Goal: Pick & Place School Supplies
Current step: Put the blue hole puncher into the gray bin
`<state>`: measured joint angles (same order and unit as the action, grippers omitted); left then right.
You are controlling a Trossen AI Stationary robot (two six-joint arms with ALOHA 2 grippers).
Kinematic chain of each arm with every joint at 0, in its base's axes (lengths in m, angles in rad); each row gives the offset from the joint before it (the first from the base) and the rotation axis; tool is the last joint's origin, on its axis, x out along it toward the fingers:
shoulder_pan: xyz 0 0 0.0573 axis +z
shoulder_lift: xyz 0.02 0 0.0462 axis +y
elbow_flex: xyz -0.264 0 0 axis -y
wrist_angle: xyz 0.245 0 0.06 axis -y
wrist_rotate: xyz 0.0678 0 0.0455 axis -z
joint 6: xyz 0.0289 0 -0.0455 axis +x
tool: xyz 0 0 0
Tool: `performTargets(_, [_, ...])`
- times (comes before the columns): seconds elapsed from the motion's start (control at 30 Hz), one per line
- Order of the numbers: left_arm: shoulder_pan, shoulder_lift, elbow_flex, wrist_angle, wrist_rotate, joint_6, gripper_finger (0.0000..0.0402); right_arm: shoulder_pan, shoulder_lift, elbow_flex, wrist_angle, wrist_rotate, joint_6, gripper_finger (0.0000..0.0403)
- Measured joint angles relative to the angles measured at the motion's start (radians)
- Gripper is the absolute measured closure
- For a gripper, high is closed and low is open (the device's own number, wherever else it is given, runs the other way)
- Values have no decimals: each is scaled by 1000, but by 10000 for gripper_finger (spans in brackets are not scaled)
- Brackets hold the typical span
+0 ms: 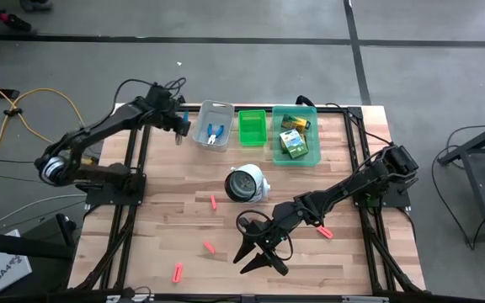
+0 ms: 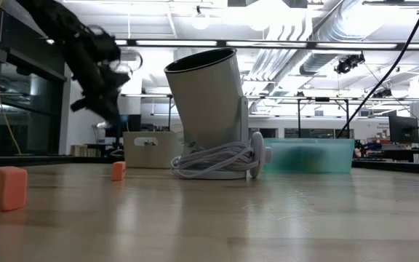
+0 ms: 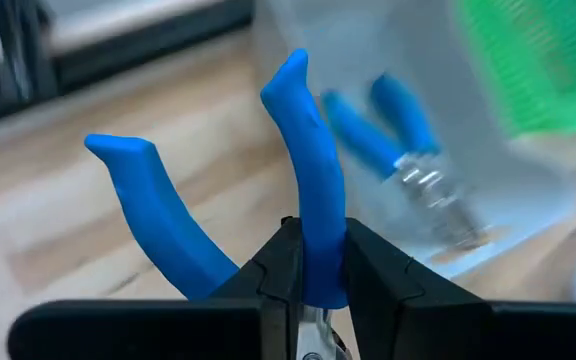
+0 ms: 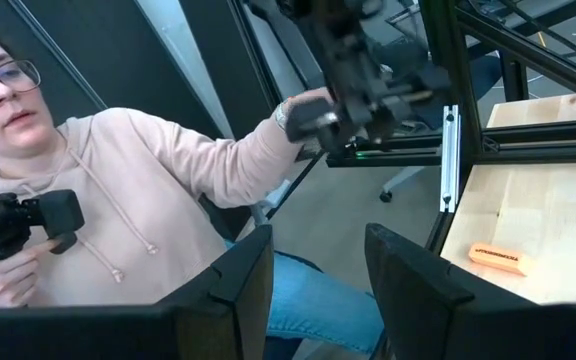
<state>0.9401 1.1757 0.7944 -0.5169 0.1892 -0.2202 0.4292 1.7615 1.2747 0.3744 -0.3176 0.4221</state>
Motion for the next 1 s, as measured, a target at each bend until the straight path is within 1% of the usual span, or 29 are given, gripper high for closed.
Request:
performTargets(0.17, [-52, -99, 0, 115, 3, -12, 351, 1, 0, 0, 0, -5, 0, 254])
performTargets(0.33, [-129, -105, 2, 306, 6, -70, 351, 1, 0, 0, 0, -8, 0, 254])
performTargets(0.43, [-164, -66, 4, 379, -13, -80, 351, 3, 0, 0, 0, -23, 1, 254])
performTargets(0.63, [-187, 57, 18, 404, -120, -92, 351, 9, 0, 0, -1, -27, 2, 254])
performTargets(0.8, [-196, 152, 81, 420, -142, -95, 351, 9, 0, 0, -3, -28, 0, 254])
performTargets(1.0, [-227, 247, 138, 404, -142, -73, 351, 9, 0, 0, -5, -30, 0, 254])
